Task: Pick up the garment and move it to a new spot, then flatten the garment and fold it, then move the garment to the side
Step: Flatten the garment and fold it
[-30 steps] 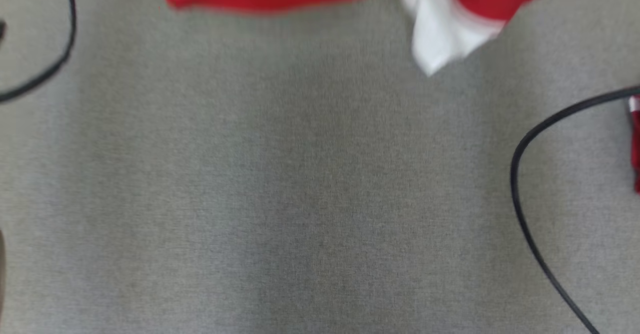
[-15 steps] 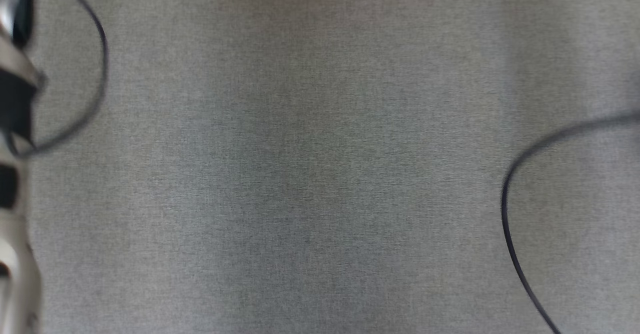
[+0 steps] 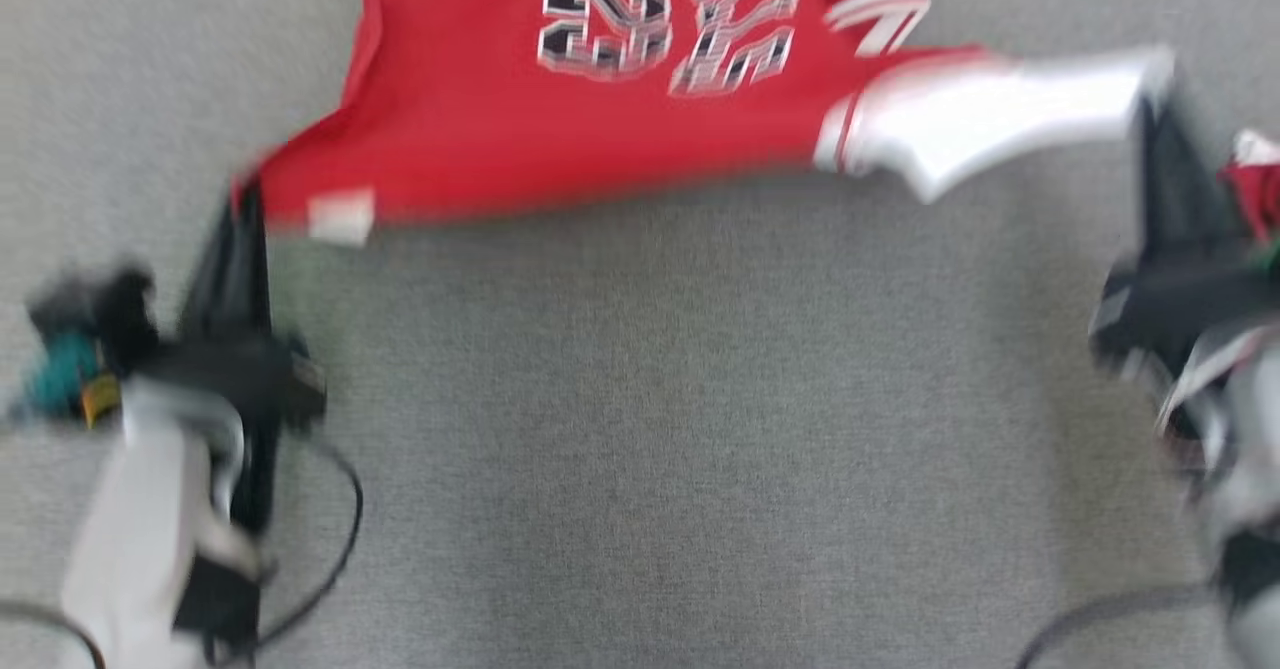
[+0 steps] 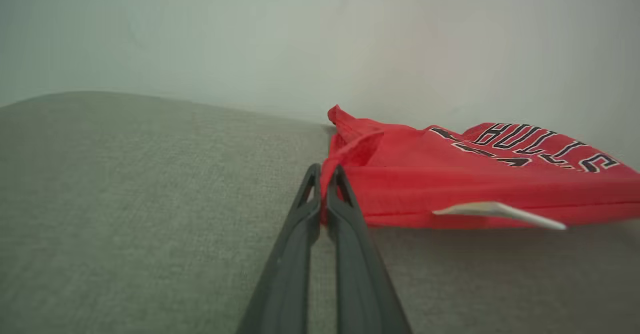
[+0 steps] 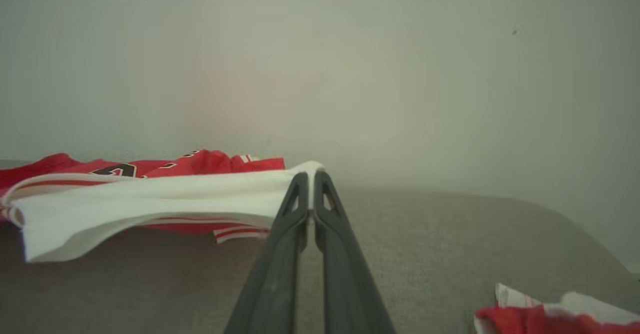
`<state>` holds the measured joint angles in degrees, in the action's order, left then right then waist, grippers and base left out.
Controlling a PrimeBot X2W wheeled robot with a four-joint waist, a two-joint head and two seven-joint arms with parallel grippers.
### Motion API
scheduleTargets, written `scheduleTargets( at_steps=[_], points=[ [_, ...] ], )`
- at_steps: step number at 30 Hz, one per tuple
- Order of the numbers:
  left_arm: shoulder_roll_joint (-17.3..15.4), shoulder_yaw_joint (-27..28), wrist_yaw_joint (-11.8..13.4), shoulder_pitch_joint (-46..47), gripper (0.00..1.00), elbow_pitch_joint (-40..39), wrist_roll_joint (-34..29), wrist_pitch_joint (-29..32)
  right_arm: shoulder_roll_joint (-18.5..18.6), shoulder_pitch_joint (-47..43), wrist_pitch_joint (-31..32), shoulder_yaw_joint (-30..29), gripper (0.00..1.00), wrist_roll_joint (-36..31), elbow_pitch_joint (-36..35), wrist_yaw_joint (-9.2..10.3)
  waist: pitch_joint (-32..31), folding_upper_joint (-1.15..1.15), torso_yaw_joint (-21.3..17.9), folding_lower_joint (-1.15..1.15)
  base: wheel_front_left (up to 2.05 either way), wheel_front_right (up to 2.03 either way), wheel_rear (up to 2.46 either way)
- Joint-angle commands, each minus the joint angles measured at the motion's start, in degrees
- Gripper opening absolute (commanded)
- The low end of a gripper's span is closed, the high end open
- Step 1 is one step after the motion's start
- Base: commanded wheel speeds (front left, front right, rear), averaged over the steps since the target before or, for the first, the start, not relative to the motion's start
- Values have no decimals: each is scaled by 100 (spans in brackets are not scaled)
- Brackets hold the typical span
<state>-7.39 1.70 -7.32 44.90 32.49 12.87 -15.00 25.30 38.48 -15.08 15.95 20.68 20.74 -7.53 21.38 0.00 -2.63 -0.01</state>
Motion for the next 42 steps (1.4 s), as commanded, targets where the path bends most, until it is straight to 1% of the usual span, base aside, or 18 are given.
scheduleTargets(
  at_steps=[1, 3, 8, 9, 13, 17, 20, 24, 27, 29, 33, 37, 42],
  points=[
    [-22, 211, 15, -388, 0, 47, 69, -25, -44, -475, -10, -72, 0, 65, -110, 8, -556, 0, 24, 1, 0, 0, 0],
    [102, 443, 11, -792, 0, 55, 115, -24, -123, -998, -10, -185, 0, 135, -169, 9, -785, 0, 23, 1, 0, 0, 0],
    [269, 853, 3, -1646, 0, 119, 68, -28, -298, -2145, -10, -321, 0, 185, -213, 15, -1328, 0, -9, 1, 0, 0, 0],
    [269, 853, 3, -1646, 0, 119, 68, -28, -298, -2145, -10, -321, 0, 185, -213, 15, -1328, 0, -9, 1, 0, 0, 0],
    [354, 1036, -1, -2250, 0, 196, 8, -29, -408, -2939, -10, -252, 0, 203, -139, 16, -1682, 0, -48, 1, 0, 0, 0],
    [397, 1054, -4, -2741, 0, 289, -73, -29, -445, -3521, -10, -173, 0, 166, -79, 16, -1935, 0, -78, 1, 0, 0, 0],
    [398, 1097, -3, -3050, 0, 286, -73, -29, -472, -3843, -11, -280, 0, 175, -64, 19, -2016, 0, -92, 1, 0, 0, 0],
    [378, 1085, 86, -3415, 0, 252, 110, -30, -478, -4177, -11, -488, 0, 113, -85, 30, -2079, 0, -75, 1, 0, 0, 0],
    [373, 939, 155, -3711, 0, 230, 99, -30, -455, -4388, -11, -669, 0, 91, -121, 31, -2116, 0, -35, 1, 0, 0, 0],
    [355, 953, 275, -3863, 0, 169, 192, -30, -470, -4493, -11, -781, 0, 67, -164, 31, -2137, 0, -5, 1, 0, 0, 0],
    [353, 852, 413, -4140, 0, 88, 220, -30, -505, -4712, -11, -947, 0, 17, -229, 39, -2190, 0, 83, 1, 0, 0, 0],
    [354, 763, 440, -4239, 0, -67, 247, -30, -570, -4749, -21, -1040, 0, -61, -439, 44, -2202, 0, 148, 1, 0, 0, 0],
    [387, 607, 324, -4040, 0, -460, 149, -30, -709, -4523, -22, -1024, 0, -184, -857, 35, -2149, 0, 220, 1, 0, 0, 0]
  ],
)
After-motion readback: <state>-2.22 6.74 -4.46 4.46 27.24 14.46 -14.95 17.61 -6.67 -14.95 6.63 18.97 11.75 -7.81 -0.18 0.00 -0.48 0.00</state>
